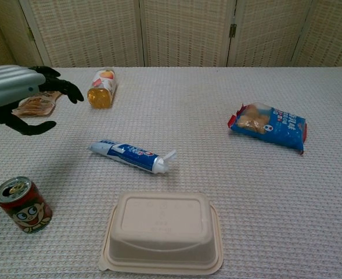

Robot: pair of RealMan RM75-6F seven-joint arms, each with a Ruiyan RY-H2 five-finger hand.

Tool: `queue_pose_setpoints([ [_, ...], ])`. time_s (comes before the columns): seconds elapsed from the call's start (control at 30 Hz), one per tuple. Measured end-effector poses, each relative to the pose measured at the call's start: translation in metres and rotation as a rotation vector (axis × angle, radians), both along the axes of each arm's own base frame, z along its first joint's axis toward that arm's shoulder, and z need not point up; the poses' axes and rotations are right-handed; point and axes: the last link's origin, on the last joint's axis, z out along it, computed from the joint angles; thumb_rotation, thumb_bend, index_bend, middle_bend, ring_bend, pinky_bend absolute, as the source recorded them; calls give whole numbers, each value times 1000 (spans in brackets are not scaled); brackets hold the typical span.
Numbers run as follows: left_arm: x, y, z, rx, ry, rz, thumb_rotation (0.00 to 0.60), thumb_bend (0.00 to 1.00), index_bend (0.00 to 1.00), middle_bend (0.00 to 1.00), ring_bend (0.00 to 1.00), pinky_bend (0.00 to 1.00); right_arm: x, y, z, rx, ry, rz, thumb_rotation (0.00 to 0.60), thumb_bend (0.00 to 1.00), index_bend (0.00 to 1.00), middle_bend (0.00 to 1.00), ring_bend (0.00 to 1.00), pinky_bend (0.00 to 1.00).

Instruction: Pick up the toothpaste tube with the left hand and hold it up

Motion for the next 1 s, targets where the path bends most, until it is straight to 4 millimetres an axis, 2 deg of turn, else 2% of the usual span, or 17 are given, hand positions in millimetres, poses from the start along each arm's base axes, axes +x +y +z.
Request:
queue_pose_setpoints([
  [0.27, 20, 24, -46, -75, 50, 19, 600, 435, 239, 251, 200, 70, -1, -2, -1, 14, -1, -6, 600, 175, 59, 52, 0, 0],
  [0.57, 37, 29, -90, -124, 103, 3, 600, 435, 294, 258, 221, 82, -2, -3, -1, 19, -7, -11, 600, 174, 59, 52, 0, 0],
  [0.77, 43, 31, -105, -124, 109, 1, 600, 435, 351, 314, 265, 100, -4, -3, -1, 19, -11, -13, 600, 174, 59, 52, 0, 0],
  [1.0, 44, 35, -112, -112, 112, 10, 600, 435, 380, 352, 300, 115, -6, -2, 0, 15, -13, -20, 600, 175, 59, 52, 0, 0],
])
